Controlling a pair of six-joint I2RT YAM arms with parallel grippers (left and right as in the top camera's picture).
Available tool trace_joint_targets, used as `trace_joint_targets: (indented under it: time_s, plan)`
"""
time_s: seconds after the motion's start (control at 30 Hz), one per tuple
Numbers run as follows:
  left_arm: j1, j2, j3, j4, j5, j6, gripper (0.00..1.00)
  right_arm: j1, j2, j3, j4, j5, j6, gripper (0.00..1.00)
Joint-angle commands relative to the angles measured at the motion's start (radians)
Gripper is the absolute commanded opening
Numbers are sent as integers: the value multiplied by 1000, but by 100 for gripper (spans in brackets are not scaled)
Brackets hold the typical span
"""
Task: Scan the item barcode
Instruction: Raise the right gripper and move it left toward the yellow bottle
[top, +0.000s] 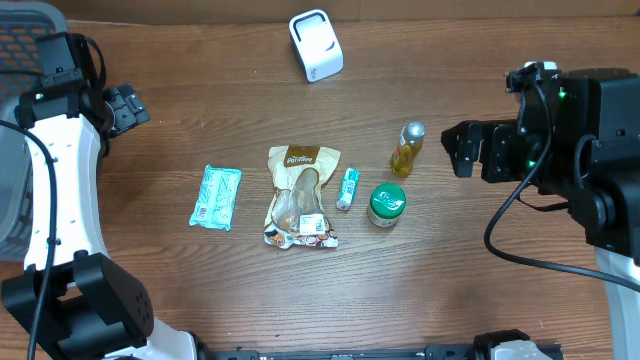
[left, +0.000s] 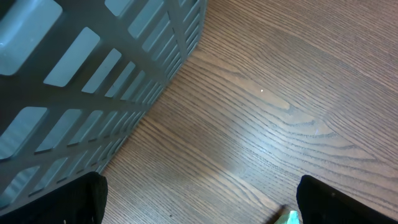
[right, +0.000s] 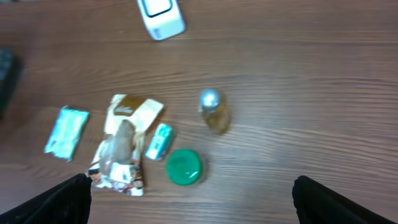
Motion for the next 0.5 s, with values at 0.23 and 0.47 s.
trace_joint_targets:
  time_s: [0.23, 0.47]
  plan:
    - [10, -9, 18, 5, -13, 12, 100, 4, 4, 30, 5, -68, 66, 100]
    - [10, -9, 18, 5, -13, 12, 99, 4, 49, 30, 0, -68, 106, 100]
